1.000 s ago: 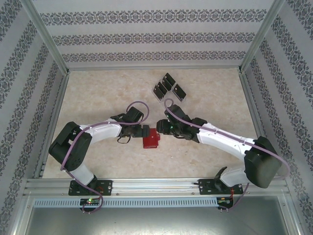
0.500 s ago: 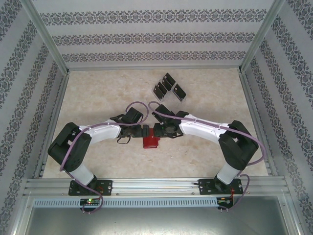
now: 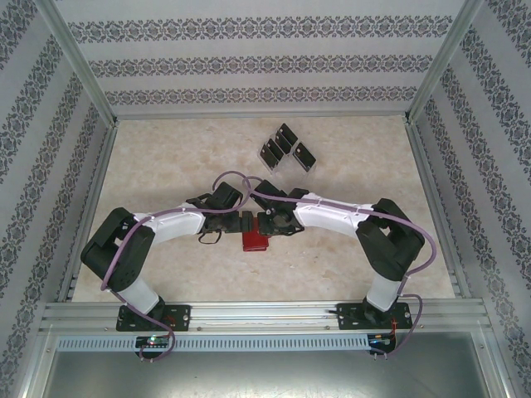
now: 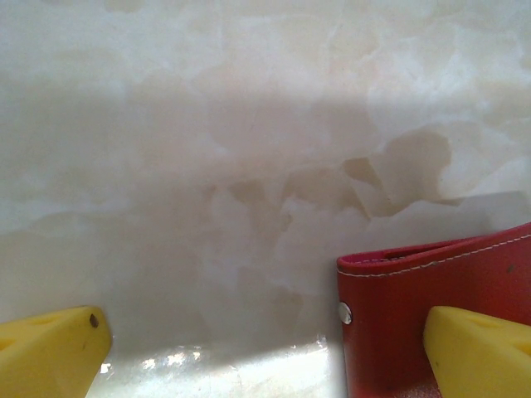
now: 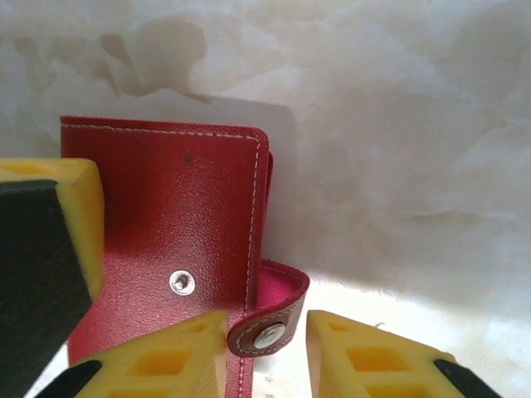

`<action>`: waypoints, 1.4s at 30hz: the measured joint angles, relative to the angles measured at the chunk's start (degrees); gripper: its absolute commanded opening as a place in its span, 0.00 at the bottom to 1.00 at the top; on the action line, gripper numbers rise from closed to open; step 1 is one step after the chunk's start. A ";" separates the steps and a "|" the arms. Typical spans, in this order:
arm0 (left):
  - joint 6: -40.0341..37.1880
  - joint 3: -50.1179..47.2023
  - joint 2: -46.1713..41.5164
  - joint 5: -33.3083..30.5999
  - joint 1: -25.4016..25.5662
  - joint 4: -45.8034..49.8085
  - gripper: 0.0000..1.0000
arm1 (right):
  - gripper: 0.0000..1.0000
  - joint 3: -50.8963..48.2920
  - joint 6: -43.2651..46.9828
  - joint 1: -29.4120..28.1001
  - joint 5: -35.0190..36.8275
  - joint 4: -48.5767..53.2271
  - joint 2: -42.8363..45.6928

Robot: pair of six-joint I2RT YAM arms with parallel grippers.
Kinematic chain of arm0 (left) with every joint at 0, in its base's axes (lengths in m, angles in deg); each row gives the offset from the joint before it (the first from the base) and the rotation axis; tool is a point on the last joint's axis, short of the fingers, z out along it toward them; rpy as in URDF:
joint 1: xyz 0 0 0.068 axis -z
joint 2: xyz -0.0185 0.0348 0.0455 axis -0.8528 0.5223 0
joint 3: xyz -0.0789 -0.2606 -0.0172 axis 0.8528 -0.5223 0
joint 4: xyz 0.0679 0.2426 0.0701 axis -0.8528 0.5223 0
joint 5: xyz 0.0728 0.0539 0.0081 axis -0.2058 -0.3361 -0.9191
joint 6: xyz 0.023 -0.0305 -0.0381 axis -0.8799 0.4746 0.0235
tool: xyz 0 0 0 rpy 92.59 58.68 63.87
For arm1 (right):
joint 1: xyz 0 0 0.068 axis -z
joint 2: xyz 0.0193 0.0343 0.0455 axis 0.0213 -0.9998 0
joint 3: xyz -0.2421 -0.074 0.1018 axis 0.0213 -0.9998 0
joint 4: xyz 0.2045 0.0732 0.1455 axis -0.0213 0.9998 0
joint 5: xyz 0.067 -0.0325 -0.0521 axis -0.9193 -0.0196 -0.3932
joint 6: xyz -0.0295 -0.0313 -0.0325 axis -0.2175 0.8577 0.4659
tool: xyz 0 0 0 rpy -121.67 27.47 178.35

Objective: Put the credit cards into the card holder

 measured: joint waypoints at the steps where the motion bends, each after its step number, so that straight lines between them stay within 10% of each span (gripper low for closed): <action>1: 0.00 0.00 0.00 -0.02 0.00 0.00 1.00 | 0.26 0.00 0.00 0.00 0.07 0.07 0.00; 31: 0.02 0.00 0.00 -0.07 0.02 -0.02 1.00 | 0.21 -0.02 0.28 0.00 1.38 0.39 2.01; 42: 0.02 0.00 0.00 -0.24 0.26 -0.04 1.00 | 0.34 -0.02 1.09 0.00 1.29 0.35 2.01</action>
